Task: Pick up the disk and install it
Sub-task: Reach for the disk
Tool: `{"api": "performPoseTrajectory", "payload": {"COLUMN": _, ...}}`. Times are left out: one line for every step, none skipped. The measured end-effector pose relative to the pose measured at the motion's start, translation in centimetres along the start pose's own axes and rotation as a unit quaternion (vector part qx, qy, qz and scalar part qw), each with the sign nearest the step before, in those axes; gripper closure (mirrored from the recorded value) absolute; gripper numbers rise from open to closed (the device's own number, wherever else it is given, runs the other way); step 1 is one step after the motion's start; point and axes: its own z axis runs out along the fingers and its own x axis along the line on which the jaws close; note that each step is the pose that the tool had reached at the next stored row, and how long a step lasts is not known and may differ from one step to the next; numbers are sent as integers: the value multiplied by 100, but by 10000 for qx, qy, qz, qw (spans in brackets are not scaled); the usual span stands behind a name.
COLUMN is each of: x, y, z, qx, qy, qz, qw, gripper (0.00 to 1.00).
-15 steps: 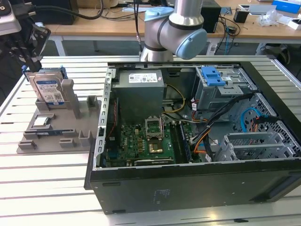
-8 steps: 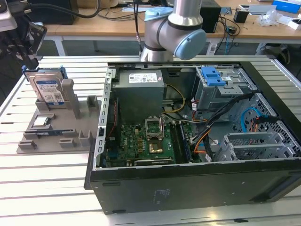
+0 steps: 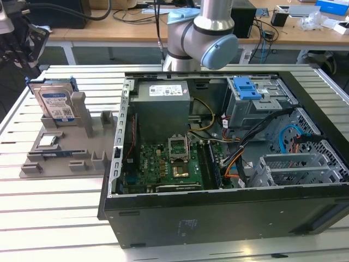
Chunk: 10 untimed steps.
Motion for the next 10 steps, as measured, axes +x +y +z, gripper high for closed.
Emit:
{"api": "performPoseTrajectory", "payload": {"x": 15, "y": 8, "z": 1, "qx": 0, "qy": 0, "qz": 0, "qw": 10000, "gripper": 90}}
{"api": "performPoseTrajectory", "payload": {"x": 28, "y": 15, "z": 2, "qx": 0, "qy": 0, "qz": 0, "qw": 10000, "gripper": 90}}
{"api": "performPoseTrajectory", "payload": {"x": 43, "y": 25, "z": 4, "qx": 0, "qy": 0, "qz": -1, "qw": 10000, "gripper": 90}}
{"api": "performPoseTrajectory", "payload": {"x": 57, "y": 33, "z": 5, "qx": 0, "qy": -1, "qz": 0, "qw": 10000, "gripper": 90}}
{"api": "performPoseTrajectory", "payload": {"x": 77, "y": 47, "z": 7, "qx": 0, "qy": 0, "qz": 0, "qw": 10000, "gripper": 90}}
{"api": "performPoseTrajectory", "payload": {"x": 92, "y": 56, "z": 9, "qx": 0, "qy": 0, "qz": 0, "qw": 10000, "gripper": 90}}
{"api": "performPoseTrajectory", "payload": {"x": 113, "y": 69, "z": 13, "qx": 0, "qy": 0, "qz": 0, "qw": 10000, "gripper": 90}}
{"api": "performPoseTrajectory", "payload": {"x": 127, "y": 80, "z": 15, "qx": 0, "qy": 0, "qz": 0, "qw": 10000, "gripper": 90}}
{"api": "performPoseTrajectory", "payload": {"x": 151, "y": 99, "z": 18, "qx": 1, "qy": 1, "qz": 0, "qw": 10000, "gripper": 90}}
{"api": "performPoseTrajectory", "payload": {"x": 167, "y": 115, "z": 21, "qx": 0, "qy": 1, "qz": 0, "qw": 10000, "gripper": 90}}
